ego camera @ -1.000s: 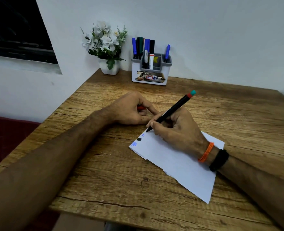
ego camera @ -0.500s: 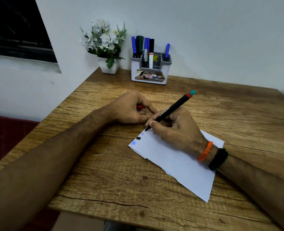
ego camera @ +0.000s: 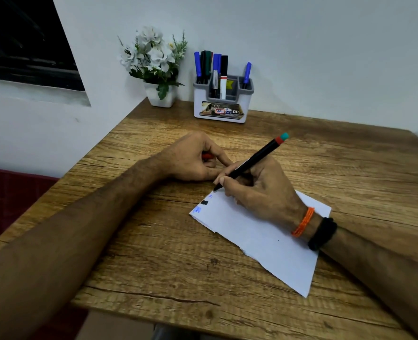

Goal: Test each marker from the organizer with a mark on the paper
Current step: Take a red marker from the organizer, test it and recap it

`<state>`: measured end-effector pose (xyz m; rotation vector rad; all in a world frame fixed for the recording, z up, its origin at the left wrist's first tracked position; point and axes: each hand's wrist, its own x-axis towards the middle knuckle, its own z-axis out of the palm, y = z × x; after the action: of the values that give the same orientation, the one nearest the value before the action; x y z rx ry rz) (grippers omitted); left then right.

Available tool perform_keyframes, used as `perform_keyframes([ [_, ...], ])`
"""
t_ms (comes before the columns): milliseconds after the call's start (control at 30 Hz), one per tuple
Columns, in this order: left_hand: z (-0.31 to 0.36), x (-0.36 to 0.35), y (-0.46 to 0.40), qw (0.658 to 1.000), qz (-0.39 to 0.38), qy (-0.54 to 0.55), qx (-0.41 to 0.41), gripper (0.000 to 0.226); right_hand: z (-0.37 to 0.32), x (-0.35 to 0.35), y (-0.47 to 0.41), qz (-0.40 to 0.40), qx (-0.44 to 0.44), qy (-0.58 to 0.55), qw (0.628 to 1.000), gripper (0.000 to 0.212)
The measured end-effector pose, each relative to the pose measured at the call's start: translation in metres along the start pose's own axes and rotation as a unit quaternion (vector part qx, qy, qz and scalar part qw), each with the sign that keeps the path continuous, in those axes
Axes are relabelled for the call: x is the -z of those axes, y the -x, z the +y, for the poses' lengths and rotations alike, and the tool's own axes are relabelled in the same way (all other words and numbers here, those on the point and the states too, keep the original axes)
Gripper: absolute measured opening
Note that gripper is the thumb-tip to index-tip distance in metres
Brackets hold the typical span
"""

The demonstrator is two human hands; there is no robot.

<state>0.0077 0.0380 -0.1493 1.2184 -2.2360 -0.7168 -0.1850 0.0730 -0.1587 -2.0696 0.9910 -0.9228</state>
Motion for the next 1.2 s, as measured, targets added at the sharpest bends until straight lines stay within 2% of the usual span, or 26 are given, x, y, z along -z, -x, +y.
perform_keyframes([
  [133, 0.001, 0.001, 0.001, 1.000, 0.003, -0.012, 0.000, 0.024, 0.001, 0.002, -0.002, 0.023, -0.021, -0.024, 0.999, 0.007],
  [300, 0.005, 0.001, 0.001, 1.000, 0.013, -0.027, 0.008, 0.023, -0.002, 0.004, -0.002, 0.039, -0.044, -0.123, 0.991, 0.010],
  [467, 0.005, 0.006, 0.001, 0.999, 0.022, -0.007, 0.031, 0.023, -0.006, 0.017, -0.009, 0.044, -0.029, -0.197, 0.979, 0.017],
  [600, 0.004, 0.014, 0.002, 0.993, 0.075, 0.051, 0.071, 0.025, -0.003, 0.029, -0.015, 0.053, -0.070, -0.280, 0.956, 0.019],
  [667, 0.002, 0.015, 0.003, 0.987, 0.093, 0.097, 0.083, 0.019, -0.002, 0.036, -0.017, 0.044, -0.106, -0.330, 0.937, 0.028],
  [767, 0.003, 0.014, 0.003, 0.987, 0.104, 0.103, 0.064, 0.018, -0.001, 0.041, -0.018, 0.034, -0.139, -0.380, 0.914, 0.037],
  [933, 0.009, 0.013, 0.004, 0.989, 0.127, 0.059, 0.040, 0.023, -0.005, 0.040, -0.016, 0.072, -0.130, -0.356, 0.923, 0.015],
  [1200, 0.012, 0.010, 0.001, 0.976, 0.157, 0.143, 0.038, 0.020, -0.006, 0.040, -0.016, 0.097, -0.117, -0.320, 0.935, 0.010],
])
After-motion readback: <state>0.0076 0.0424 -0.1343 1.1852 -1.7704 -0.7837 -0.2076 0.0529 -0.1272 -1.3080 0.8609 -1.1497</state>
